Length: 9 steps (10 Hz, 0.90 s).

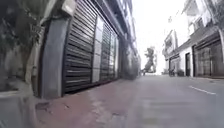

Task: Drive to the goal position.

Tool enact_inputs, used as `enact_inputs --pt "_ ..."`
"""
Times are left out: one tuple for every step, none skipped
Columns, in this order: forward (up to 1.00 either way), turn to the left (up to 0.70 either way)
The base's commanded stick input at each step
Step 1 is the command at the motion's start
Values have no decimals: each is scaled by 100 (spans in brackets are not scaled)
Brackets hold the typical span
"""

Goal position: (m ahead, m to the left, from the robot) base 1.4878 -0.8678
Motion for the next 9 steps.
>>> enact_inputs --pt "100 0" --pt "100 0" --pt "100 0" --pt "100 0" --pt "100 0" --pt "100 0" --pt "100 -15" --pt "100 -40" --pt "100 -40"
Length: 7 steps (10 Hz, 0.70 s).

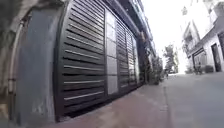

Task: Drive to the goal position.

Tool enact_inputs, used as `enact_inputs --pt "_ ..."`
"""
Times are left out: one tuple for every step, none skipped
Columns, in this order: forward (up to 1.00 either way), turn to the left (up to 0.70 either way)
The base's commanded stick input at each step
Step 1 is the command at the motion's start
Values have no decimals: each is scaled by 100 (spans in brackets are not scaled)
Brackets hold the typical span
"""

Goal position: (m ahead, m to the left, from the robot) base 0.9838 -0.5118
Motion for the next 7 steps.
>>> enact_inputs --pt "100 -40" --pt "100 -40" --pt "100 -40" --pt "100 -40" --pt "100 -40" --pt "100 -40" --pt "100 -40"
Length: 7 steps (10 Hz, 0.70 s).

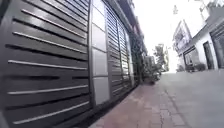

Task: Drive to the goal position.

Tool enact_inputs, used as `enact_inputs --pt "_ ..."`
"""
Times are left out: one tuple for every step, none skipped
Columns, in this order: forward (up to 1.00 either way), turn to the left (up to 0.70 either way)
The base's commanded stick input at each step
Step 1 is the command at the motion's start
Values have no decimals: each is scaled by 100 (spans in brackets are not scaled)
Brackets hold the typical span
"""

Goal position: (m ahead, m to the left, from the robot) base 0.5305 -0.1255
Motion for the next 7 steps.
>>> enact_inputs --pt "100 -26" --pt "96 0" --pt "0 0" --pt "0 0" --pt "0 0" --pt "0 0" --pt "0 0"
